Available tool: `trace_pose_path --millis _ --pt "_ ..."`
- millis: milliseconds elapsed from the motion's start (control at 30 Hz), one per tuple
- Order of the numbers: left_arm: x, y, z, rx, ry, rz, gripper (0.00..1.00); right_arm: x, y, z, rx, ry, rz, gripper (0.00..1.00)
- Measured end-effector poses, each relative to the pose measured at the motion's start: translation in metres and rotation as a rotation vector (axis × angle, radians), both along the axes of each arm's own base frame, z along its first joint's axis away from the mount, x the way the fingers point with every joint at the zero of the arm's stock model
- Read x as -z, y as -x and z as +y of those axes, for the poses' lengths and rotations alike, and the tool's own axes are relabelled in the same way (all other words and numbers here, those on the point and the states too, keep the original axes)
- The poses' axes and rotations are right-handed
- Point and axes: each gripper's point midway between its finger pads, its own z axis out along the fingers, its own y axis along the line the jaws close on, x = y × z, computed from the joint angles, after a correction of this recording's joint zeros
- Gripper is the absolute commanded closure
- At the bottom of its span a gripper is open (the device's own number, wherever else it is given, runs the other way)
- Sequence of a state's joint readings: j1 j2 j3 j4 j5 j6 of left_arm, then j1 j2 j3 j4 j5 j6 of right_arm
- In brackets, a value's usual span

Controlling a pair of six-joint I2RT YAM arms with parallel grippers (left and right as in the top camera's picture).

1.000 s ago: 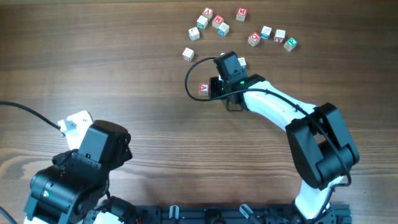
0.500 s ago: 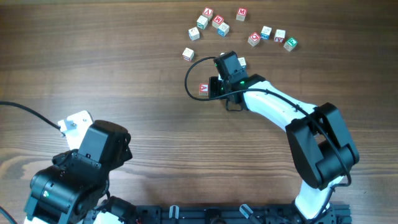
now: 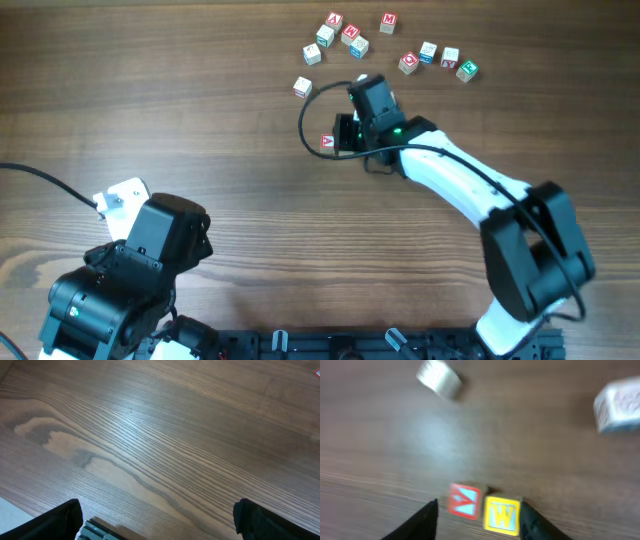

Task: Form a horizontal line
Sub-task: 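Reach the right gripper to the white B block and grasp it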

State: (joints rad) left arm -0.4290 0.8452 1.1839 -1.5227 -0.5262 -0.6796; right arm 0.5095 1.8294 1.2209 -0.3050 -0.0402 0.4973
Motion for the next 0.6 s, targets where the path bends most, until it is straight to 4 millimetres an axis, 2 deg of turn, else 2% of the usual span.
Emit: trace_pose_path --millis 133,167,300,333,400,467,533,600 --pt "0.000 0.000 0.000 0.000 0.000 0.000 0.00 -0.066 -0.018 -0.008 0.040 -0.045 -0.120 0.40" --pt "0.000 0.000 0.000 0.000 0.000 0.000 0.00 -0.078 -0.024 -0.012 0.052 -0.052 -0.135 0.40" --pt "0.000 0.000 0.000 0.000 0.000 0.000 0.00 -0.106 -0.049 -0.037 0.111 -0.061 -0.200 0.39" --pt "0.000 0.000 0.000 0.000 0.000 0.000 0.00 -0.108 -0.057 -0.052 0.141 -0.052 -0.215 0.37" --pt "0.000 0.000 0.000 0.000 0.000 0.000 0.00 -0.111 -0.069 -0.072 0.185 -0.049 -0.240 0.35" --pt "0.000 0.000 0.000 0.000 0.000 0.000 0.00 -0.106 -0.083 -0.085 0.211 -0.040 -0.259 0.31" --pt "0.000 0.000 0.000 0.000 0.000 0.000 0.00 -0.083 -0.099 -0.088 0.200 -0.013 -0.261 0.30" --pt "0.000 0.000 0.000 0.000 0.000 0.001 0.00 -0.042 -0.108 -0.085 0.178 0.020 -0.216 0.30"
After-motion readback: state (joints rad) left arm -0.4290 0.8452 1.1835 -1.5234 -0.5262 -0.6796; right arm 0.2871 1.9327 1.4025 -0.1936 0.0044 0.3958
